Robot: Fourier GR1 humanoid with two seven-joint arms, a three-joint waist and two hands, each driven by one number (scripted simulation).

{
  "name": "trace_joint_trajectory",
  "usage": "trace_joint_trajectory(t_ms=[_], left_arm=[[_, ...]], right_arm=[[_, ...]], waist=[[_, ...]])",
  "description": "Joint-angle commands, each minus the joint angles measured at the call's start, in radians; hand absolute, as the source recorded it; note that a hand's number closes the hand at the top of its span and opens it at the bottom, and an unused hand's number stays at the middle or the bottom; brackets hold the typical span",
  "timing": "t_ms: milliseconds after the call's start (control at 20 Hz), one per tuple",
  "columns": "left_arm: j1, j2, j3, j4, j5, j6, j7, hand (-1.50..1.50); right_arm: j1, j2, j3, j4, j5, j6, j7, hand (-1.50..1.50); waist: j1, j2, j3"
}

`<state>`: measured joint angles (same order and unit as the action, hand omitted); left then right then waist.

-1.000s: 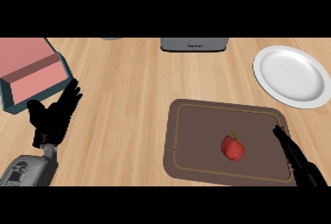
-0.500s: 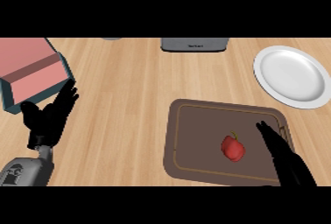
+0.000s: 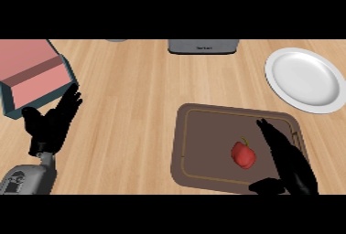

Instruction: Pick the bell pepper from the tray and place it in the plate

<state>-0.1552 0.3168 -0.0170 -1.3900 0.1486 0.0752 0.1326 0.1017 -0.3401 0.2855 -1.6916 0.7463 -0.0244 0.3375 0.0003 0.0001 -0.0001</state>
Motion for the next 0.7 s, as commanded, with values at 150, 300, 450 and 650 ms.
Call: trace_joint_trajectory(t_ms=[150,300,450,650], left_arm=[[0.001,-0.062,0.016,-0.039,-0.050,0.008,0.027,0.00],[-0.025,-0.070,0.030,0.008,-0.085,0.012,0.034,0.00],[0.010,-0.024,0.077,-0.013,-0.041,-0.065,0.025,0.00],[-0.057,-0.036,0.081,-0.016,-0.049,-0.056,0.077,0.00]], right_arm=[[-0.087,0.082,-0.019,0.074,0.078,0.053,0.043,-1.50],[-0.049,0.052,-0.061,0.042,0.071,0.085,0.011,-1.50],[-0.136,0.105,-0.031,0.158,0.138,0.087,0.040,-1.50],[-0.132,0.112,-0.005,0.146,0.137,0.151,0.027,1.50]], waist=[[0.000,0.000,0.000],[-0.002,-0.001,0.000],[0.001,0.000,0.000],[-0.001,-0.001,0.000]])
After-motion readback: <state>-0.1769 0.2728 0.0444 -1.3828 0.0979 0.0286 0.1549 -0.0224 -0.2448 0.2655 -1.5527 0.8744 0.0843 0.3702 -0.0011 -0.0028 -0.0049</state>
